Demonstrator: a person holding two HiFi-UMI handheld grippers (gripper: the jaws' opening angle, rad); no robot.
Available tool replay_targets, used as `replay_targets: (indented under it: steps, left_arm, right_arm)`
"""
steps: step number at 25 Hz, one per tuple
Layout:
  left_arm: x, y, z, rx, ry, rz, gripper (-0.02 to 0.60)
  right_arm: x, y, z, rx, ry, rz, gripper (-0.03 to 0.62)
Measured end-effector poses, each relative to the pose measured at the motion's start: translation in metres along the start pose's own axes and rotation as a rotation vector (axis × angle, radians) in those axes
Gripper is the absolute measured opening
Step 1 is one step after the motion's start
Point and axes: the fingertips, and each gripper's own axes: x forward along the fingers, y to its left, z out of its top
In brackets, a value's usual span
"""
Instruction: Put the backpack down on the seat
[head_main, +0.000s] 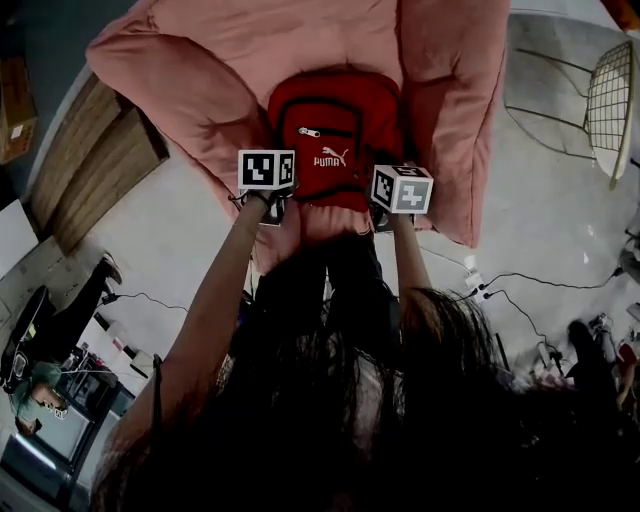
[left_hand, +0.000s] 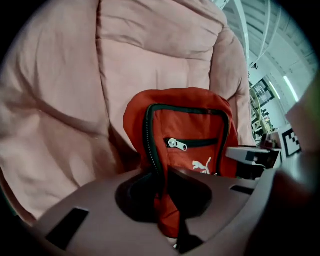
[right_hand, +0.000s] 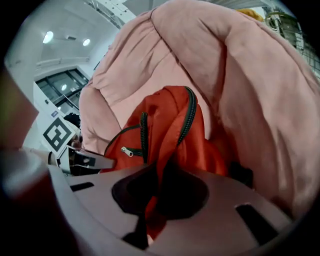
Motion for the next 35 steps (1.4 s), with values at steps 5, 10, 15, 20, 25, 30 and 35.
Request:
replay_targets:
  steps: [5, 10, 15, 20, 25, 30, 35]
  left_arm:
    - [0.001, 0.007, -0.004, 0.024, -0.042, 0.022, 0.048]
    - [-0.009, 0.009, 0.002, 0.064, -0.091, 0.039, 0.132]
    - [-0.032, 0.002, 0.009, 0.075, -0.164, -0.014, 0.250]
    - [-0.057, -0.007, -0.001, 0.083, -0.202, -0.074, 0.250]
    - [-0.100, -0.028, -0.021, -0.008, -0.247, -0.207, 0.250]
    - [-0.146, -0.045, -0.035, -0.011, -0.307, -0.328, 0.249]
    - [-0.209, -0.055, -0.039, 0.092, -0.417, -0.370, 0.249]
  right_arm:
    - [0.001, 0.001, -0.002, 0.059, -0.043, 0.005, 0.046]
    - [-0.016, 0.003, 0.001, 0.076, -0.079, -0.008, 0.114]
    - [-0.036, 0.011, 0.004, 0.031, -0.100, -0.025, 0.225]
    - [-0.073, 0.023, 0.007, 0.008, -0.157, -0.032, 0.225]
    - [-0.117, 0.060, 0.010, 0.008, -0.252, 0.021, 0.225]
    - [-0.154, 0.103, 0.015, -0.006, -0.358, 0.044, 0.224]
    - [-0.185, 0.158, 0.009, -0.008, -0.442, 0.082, 0.224]
